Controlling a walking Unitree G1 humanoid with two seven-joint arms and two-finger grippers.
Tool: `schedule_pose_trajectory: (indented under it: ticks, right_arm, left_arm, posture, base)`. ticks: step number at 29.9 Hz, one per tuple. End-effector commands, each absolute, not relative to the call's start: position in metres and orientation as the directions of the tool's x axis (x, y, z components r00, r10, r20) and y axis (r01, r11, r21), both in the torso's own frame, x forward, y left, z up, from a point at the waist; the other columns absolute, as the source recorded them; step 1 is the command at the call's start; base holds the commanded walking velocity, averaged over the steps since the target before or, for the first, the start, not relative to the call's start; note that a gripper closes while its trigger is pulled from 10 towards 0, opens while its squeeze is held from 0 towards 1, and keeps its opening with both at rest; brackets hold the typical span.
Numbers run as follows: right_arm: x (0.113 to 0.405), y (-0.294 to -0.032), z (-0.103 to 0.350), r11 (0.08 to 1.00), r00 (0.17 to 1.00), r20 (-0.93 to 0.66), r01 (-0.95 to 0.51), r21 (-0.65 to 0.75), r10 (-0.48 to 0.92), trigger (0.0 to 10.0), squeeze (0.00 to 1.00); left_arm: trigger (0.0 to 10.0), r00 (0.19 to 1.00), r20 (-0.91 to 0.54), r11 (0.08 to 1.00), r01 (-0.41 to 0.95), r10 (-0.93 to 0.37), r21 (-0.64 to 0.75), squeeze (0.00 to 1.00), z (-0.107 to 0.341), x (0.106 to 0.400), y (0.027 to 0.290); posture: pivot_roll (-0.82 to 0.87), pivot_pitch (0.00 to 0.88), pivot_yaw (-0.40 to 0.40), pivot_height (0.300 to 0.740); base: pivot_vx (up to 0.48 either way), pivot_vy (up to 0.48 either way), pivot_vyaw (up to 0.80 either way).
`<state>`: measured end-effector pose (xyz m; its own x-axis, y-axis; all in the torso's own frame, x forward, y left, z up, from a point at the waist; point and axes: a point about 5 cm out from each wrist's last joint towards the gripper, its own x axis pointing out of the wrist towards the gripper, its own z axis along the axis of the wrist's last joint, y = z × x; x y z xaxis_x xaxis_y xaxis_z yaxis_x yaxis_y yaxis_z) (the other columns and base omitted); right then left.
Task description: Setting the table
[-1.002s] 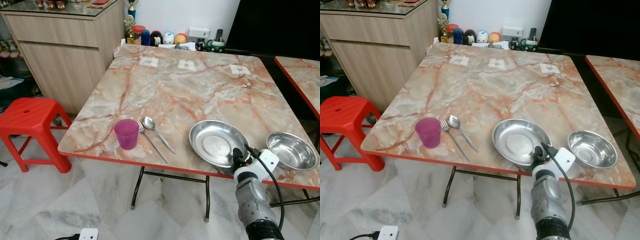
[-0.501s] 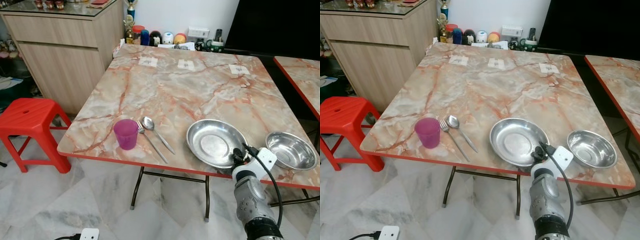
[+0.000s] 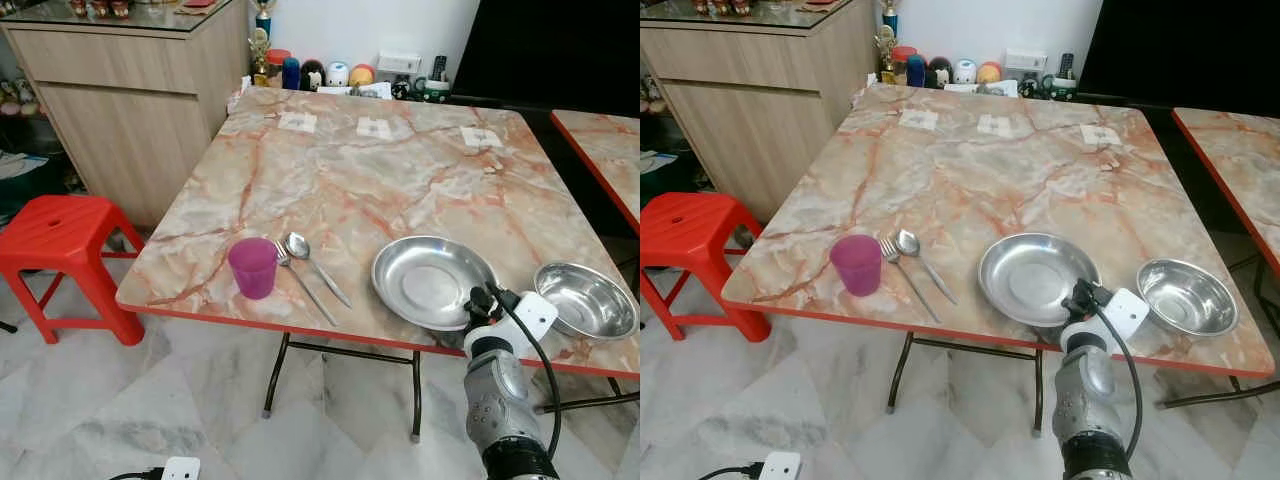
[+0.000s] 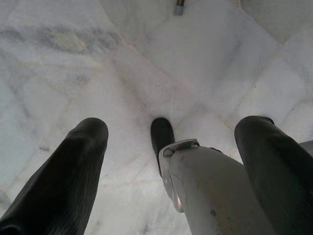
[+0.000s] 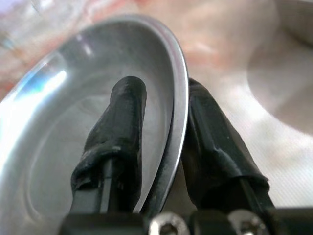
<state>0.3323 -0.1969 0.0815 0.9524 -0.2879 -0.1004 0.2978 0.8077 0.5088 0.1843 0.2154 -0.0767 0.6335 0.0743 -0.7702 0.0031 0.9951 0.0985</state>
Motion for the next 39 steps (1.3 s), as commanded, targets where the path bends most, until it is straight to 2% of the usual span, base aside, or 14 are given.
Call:
schedule_pose_trajectory:
  ticks: [1, 21, 22, 23, 24, 32, 39]
  right_arm:
    - [0.330, -0.203, 0.090, 0.794, 0.947, -0.034, 0.287, 0.536, -0.319, 0.0, 0.00]
    - [0.318, -0.196, 0.123, 0.794, 0.948, 0.168, 0.120, 0.596, -0.269, 0.0, 0.00]
    - [0.317, -0.197, 0.124, 0.795, 0.947, 0.172, 0.120, 0.594, -0.271, 5.4, 0.00]
    - [0.316, -0.197, 0.126, 0.797, 0.946, 0.175, 0.121, 0.592, -0.273, 8.3, 0.00]
    - [0.316, -0.198, 0.127, 0.798, 0.945, 0.177, 0.122, 0.590, -0.276, 10.0, 0.00]
    - [0.315, -0.200, 0.133, 0.795, 0.941, 0.195, 0.111, 0.596, -0.277, 10.0, 0.00]
    - [0.314, -0.195, 0.135, 0.795, 0.948, 0.191, 0.091, 0.599, -0.253, 10.0, 0.00]
  left_arm:
    - [10.0, 0.618, -0.783, 0.994, 0.030, 0.062, 0.103, 0.00, -0.080, 0.179, 0.213]
    - [10.0, 0.612, -0.788, 0.993, 0.035, 0.066, 0.111, 0.00, -0.081, 0.177, 0.212]
    - [10.0, 0.612, -0.788, 0.993, 0.032, 0.067, 0.110, 0.00, -0.081, 0.176, 0.212]
    - [10.0, 0.613, -0.787, 0.994, 0.029, 0.068, 0.108, 0.00, -0.081, 0.176, 0.212]
    - [10.0, 0.615, -0.786, 0.994, 0.023, 0.069, 0.105, 0.00, -0.081, 0.176, 0.212]
    - [10.0, 0.607, -0.791, 0.991, 0.037, 0.078, 0.126, 0.00, -0.082, 0.173, 0.217]
    - [10.0, 0.614, -0.760, 0.977, -0.135, 0.214, 0.166, 0.00, -0.078, 0.162, 0.247]
  posture:
    - [0.06, 0.101, -0.072, 0.740]
    - [0.05, 0.108, -0.071, 0.740]
    - [0.05, 0.108, -0.071, 0.740]
    - [0.05, 0.107, -0.071, 0.740]
    - [0.05, 0.107, -0.071, 0.740]
    - [0.04, 0.103, -0.071, 0.740]
    - [0.05, 0.103, -0.072, 0.740]
  base:
    - [0.000, 0.000, 0.00]
    - [0.000, 0.000, 0.00]
    - [0.000, 0.000, 0.00]
    - [0.000, 0.000, 0.00]
    - [0.000, 0.000, 0.00]
    - [0.000, 0.000, 0.00]
    - [0.000, 0.000, 0.00]
